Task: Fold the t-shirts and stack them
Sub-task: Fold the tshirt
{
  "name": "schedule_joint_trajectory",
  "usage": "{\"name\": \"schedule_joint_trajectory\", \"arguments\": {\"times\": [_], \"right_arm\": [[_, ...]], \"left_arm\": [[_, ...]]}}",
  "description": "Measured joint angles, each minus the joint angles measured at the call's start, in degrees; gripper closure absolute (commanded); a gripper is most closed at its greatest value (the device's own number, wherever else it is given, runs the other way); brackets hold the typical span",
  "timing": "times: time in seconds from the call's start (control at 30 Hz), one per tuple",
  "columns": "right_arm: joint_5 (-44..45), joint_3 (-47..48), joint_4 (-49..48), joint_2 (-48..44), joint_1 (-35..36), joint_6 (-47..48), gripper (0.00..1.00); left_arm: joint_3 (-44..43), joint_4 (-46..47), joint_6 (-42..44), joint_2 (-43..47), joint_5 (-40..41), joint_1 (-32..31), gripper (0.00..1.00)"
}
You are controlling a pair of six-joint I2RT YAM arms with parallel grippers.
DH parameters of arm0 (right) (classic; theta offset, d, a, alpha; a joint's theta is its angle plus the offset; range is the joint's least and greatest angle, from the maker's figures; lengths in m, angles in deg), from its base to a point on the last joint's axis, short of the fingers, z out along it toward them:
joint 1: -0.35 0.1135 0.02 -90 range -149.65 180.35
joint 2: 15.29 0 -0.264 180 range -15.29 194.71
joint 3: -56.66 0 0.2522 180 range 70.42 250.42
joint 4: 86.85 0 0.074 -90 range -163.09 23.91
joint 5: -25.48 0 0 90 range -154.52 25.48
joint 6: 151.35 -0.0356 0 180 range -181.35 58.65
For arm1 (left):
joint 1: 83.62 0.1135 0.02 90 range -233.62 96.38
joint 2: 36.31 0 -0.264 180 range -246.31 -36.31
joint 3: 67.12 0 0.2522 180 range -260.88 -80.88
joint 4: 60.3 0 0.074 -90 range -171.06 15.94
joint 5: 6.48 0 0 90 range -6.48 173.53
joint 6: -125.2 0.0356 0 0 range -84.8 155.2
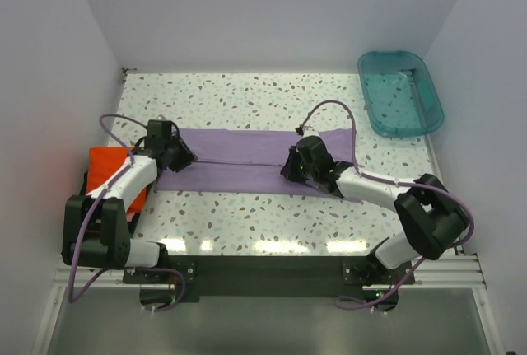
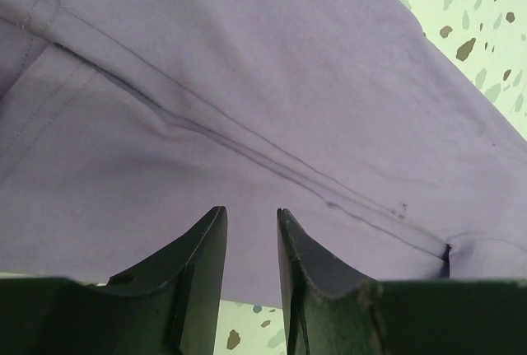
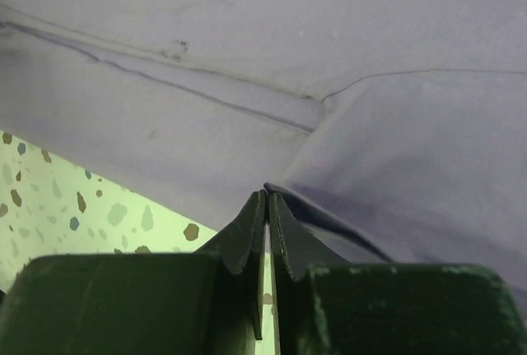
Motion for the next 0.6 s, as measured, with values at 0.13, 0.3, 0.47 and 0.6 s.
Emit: {"name": "schedule_joint_trajectory", "arguments": {"times": [0.13, 0.3, 0.47, 0.6], "right_arm": [[1.42, 0.00, 0.31, 0.02, 1.46, -0.17, 0.91], [2.54, 0.11, 0.48, 0.76, 2.03, -0.22, 0.78], [2.91, 1.07, 1.70, 2.40, 3.06, -0.09, 0.65], [3.04, 1.97, 3.04, 3.10, 3.82, 0.11, 0.55]], "left_arm": [[0.50, 0.13, 0.00, 0.00, -0.31, 0.00, 0.64], [1.25, 0.35, 0.00, 0.00, -0.81, -0.02, 0.64], [1.73, 0.42, 0.00, -0.02, -1.09, -0.15, 0.62], [1.75, 0.42, 0.07, -0.04, -1.14, -0.55, 0.61]]}}
